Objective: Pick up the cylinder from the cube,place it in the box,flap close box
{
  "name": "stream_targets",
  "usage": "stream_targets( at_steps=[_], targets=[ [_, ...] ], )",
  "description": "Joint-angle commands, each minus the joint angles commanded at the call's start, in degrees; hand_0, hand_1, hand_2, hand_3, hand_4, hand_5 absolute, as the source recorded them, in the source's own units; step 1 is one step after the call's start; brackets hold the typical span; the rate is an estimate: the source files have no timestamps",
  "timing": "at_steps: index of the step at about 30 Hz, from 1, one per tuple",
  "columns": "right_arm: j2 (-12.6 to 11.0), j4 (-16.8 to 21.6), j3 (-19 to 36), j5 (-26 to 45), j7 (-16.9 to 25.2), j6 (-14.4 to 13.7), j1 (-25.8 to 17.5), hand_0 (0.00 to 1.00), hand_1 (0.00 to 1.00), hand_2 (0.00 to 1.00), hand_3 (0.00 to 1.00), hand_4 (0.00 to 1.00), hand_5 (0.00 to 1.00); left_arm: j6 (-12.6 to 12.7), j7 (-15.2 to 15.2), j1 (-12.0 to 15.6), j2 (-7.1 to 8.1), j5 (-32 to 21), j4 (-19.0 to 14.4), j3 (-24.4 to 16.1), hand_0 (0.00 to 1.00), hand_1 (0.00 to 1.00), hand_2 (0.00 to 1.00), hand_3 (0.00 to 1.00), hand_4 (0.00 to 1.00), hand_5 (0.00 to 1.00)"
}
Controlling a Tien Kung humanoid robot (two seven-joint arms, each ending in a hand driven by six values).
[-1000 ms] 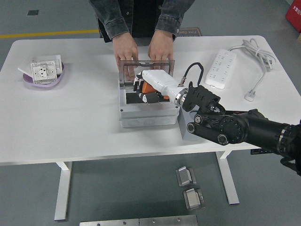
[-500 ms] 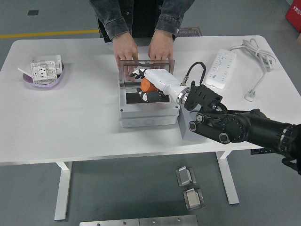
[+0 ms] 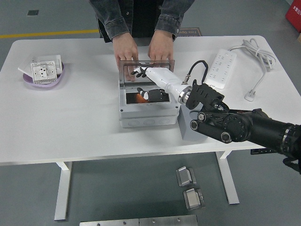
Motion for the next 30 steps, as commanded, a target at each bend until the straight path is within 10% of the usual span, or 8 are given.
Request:
stream_targets(
  at_steps=[12,30],
  targets=[
    [-6.22,11.36,11.74,-3.19,-5.03,4.39,-0.40,0.775,0.717,0.745,0.845,0.581,0.226,0.02,0.04,0.79,-0.18,-0.31,0.07,0.10,0.614,0.577,0.573,0.662,0.710,0.265],
    [-2.35,-3.33,0.37,9.92,-1.00,6.08,7.72,0.759,0.704,0.744,0.833,0.593,0.233,-0.01,0.07,0.24,0.27,-0.59,0.06,1.36,0.614,0.577,0.573,0.662,0.710,0.265]
  ],
)
